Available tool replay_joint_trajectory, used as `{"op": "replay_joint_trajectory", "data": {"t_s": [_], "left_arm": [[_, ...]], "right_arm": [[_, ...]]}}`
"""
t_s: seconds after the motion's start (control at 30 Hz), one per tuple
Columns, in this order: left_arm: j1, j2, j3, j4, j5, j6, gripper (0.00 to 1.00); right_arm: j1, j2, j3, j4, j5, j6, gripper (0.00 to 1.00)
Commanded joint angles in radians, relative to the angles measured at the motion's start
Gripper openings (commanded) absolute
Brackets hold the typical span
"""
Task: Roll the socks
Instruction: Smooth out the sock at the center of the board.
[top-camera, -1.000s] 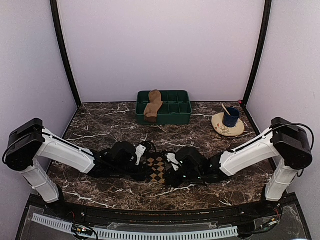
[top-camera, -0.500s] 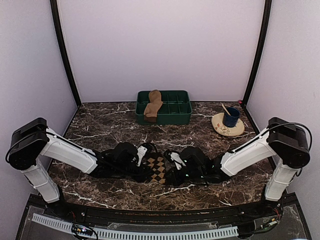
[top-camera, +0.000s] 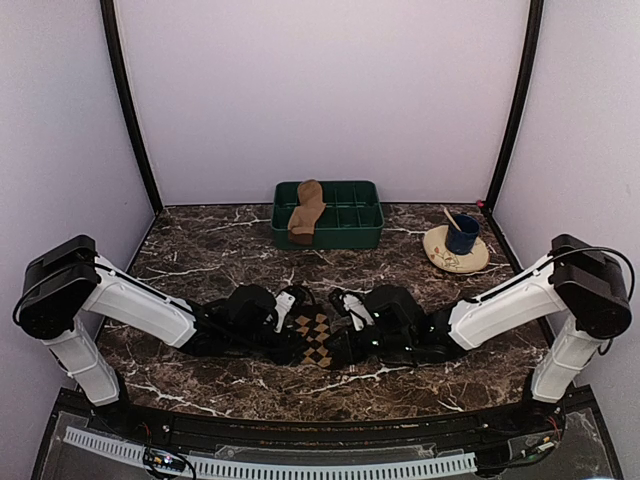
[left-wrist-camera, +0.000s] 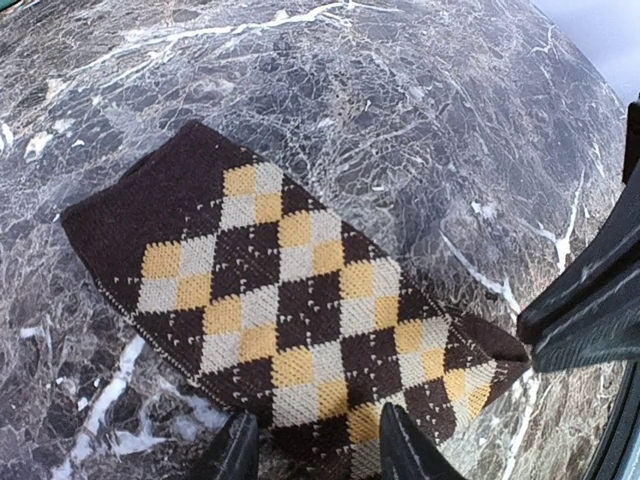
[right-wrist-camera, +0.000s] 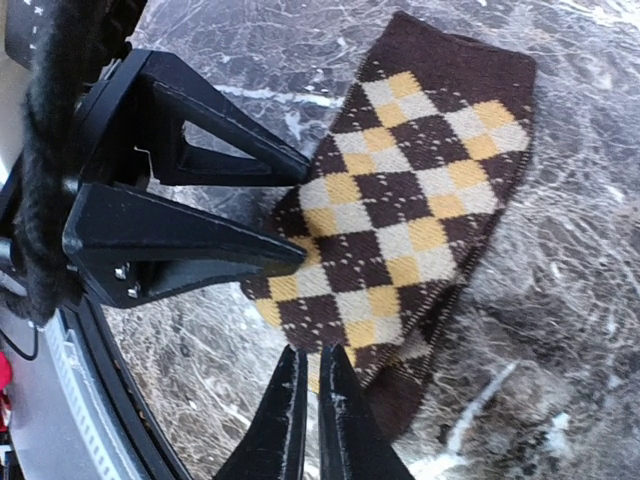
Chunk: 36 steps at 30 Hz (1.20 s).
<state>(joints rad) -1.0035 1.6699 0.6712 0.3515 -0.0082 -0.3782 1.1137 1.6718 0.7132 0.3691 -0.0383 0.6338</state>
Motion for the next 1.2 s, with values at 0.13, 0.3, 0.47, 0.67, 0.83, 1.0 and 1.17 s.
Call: {"op": "replay_joint_trajectory", "data": {"t_s": [0.13, 0.3, 0.47, 0.67, 0.83, 1.0, 1.17], "left_arm": [[-0.001, -0.032, -0.018, 0.041, 0.02, -0.002, 0.44], [-0.001, -0.026, -0.022, 0.046, 0.027, -0.005, 0.44], [-0.001, -0.022, -0.025, 0.04, 0.024, -0.005, 0.44], [-0.001, 0.001, -0.026, 0.041, 0.037, -0.017, 0.44], [-0.001, 0.014, -0.028, 0.034, 0.038, -0.02, 0.44], [-0.001, 0.039, -0.027, 0.03, 0.039, -0.017, 0.44], [-0.001, 0.062, -0.023, 0.029, 0.053, -0.019, 0.43]], "right_arm": [[0.017, 0.105, 0.013, 0.159, -0.072, 0.104, 0.06], [0.015, 0.146, 0.005, 0.189, -0.062, 0.122, 0.06], [-0.005, 0.142, -0.031, 0.204, -0.04, 0.13, 0.06], [-0.026, 0.14, -0.065, 0.208, -0.034, 0.133, 0.06], [-0.032, 0.152, -0.081, 0.219, -0.038, 0.14, 0.06], [-0.037, 0.159, -0.077, 0.23, -0.059, 0.14, 0.06], [-0.037, 0.142, -0.058, 0.21, -0.08, 0.115, 0.11]]}}
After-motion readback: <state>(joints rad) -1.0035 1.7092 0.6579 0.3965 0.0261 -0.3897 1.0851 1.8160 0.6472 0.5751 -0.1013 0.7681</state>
